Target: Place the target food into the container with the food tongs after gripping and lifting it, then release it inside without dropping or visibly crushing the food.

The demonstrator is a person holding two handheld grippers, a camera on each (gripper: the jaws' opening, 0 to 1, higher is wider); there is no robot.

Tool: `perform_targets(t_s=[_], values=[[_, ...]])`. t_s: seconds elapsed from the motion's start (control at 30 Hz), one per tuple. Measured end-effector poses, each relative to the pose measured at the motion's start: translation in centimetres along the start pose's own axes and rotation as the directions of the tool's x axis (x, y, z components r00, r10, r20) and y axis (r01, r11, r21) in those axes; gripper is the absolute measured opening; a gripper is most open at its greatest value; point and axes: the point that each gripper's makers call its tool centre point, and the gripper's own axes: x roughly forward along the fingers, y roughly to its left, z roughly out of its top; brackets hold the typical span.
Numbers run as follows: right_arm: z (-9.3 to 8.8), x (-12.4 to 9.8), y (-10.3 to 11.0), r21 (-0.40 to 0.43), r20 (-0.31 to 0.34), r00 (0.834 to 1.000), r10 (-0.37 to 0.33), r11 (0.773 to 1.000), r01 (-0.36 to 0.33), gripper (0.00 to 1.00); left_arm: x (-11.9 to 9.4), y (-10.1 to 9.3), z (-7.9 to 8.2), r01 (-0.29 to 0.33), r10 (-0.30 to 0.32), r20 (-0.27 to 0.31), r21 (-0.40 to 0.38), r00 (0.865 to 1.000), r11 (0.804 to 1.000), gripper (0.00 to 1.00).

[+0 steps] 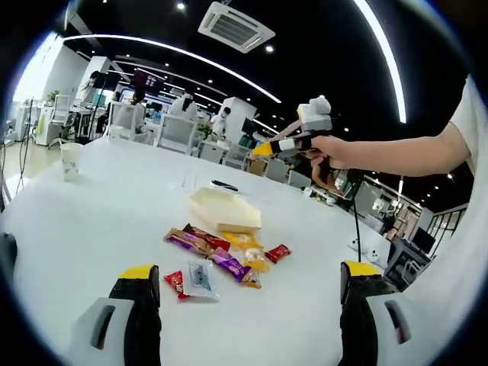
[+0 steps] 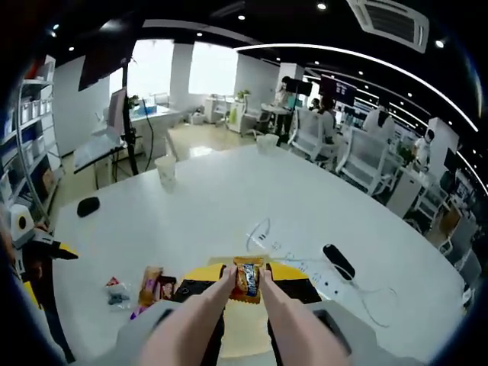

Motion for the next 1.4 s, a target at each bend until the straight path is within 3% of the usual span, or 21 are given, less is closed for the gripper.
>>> perform_targets(t_s=[0.43, 0.87, 1.0, 1.1, 1.23, 1.4], values=[[0.1, 0.9, -0.5, 0.045, 0.021, 1.0, -0.009, 0.999, 0.008, 0.22, -0.7, 0.4, -0.1, -0.018, 0.018, 0.0, 0.0, 1.0, 1.0, 0.99], [-0.8, -0.4, -0.6, 0.063, 0.026, 1.0, -0.001, 0.998, -0.001, 0.23, -0.2, 0.4, 0.5, -0.005, 0.005, -0.004, 0.013, 1.0, 1.0, 0.99], [-1.5, -0.7, 0.3, 0.077, 0.027, 0.999, 0.041, 0.996, -0.043, 0.24, 0.0, 0.1, 0.5, 0.005, -0.005, -0.01, 0.016, 1.0, 1.0, 0.99], [-2.3, -0.8, 0.8, 0.053, 0.011, 0.999, 0.045, 0.998, -0.046, 0.24, 0.0, -0.3, 0.1, 0.016, -0.016, -0.019, 0.018, 1.0, 1.0, 0.99], [-3.4, -0.9, 1.4, 0.085, 0.007, 0.999, 0.053, 0.995, -0.053, 0.24, 0.0, -0.5, -0.6, 0.021, -0.021, -0.033, 0.017, 0.999, 1.0, 0.99], [-4.7, -0.6, 2.0, 0.058, -0.036, 0.997, 0.071, 0.996, -0.068, 0.24, 0.1, -0.4, -0.7, 0.017, -0.017, -0.021, -0.001, 1.0, 1.0, 0.99]])
